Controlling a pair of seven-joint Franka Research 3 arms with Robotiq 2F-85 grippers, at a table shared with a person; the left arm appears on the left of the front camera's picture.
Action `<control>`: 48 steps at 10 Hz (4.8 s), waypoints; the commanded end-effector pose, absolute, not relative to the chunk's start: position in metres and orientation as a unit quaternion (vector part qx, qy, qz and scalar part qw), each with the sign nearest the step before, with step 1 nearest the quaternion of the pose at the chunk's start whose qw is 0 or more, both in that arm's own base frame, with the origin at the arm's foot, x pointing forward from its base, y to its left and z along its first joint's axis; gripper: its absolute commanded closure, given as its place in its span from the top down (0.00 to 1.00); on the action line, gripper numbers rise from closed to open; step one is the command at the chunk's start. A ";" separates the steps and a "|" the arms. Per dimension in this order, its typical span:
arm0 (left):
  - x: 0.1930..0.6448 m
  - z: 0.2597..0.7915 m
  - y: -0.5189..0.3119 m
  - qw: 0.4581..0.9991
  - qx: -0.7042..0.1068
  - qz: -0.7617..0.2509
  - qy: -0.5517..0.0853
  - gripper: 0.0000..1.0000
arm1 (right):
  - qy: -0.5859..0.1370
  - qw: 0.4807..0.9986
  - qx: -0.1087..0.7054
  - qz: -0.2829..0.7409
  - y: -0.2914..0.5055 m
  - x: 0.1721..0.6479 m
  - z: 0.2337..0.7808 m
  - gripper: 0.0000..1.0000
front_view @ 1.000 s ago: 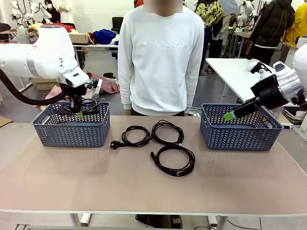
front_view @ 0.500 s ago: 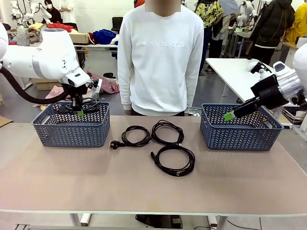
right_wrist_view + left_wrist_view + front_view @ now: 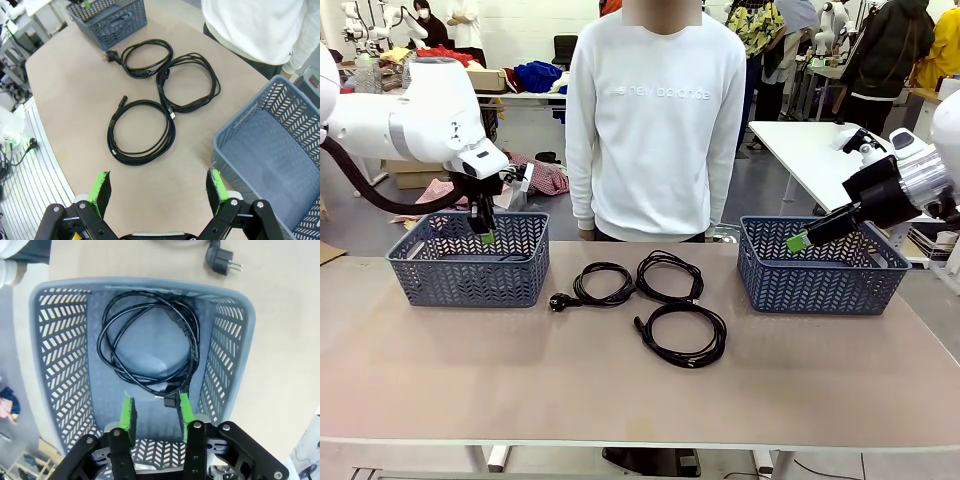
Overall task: Organize the cables according to human instructions.
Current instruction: Pick up a bundle of cables and place it in the basket indicated by the human.
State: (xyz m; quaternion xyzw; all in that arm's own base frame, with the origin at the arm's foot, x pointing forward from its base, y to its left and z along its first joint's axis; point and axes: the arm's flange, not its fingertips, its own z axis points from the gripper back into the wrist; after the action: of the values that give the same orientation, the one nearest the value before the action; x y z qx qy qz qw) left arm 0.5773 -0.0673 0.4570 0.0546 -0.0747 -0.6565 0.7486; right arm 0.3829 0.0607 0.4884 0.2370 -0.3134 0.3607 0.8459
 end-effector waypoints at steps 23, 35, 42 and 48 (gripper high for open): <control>0.495 0.466 -0.133 0.773 -0.095 -0.607 -0.159 1.00 | -0.324 0.836 0.246 0.368 0.060 0.387 0.487 1.00; 0.420 0.440 -0.178 0.761 -0.121 -0.619 -0.154 1.00 | -0.324 0.836 0.246 0.368 0.060 0.387 0.487 1.00; 0.420 0.440 -0.178 0.761 -0.121 -0.619 -0.154 1.00 | -0.324 0.836 0.246 0.368 0.060 0.387 0.487 1.00; 0.420 0.440 -0.178 0.761 -0.121 -0.619 -0.154 1.00 | -0.324 0.836 0.246 0.368 0.060 0.387 0.487 1.00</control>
State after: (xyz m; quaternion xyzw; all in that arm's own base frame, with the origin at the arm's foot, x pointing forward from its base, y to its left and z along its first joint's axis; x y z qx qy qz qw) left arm 0.4193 -0.1787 0.4395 -0.1230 -0.1535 -0.6198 0.7597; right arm 0.3833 0.0608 0.4893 0.2364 -0.3136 0.3611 0.8458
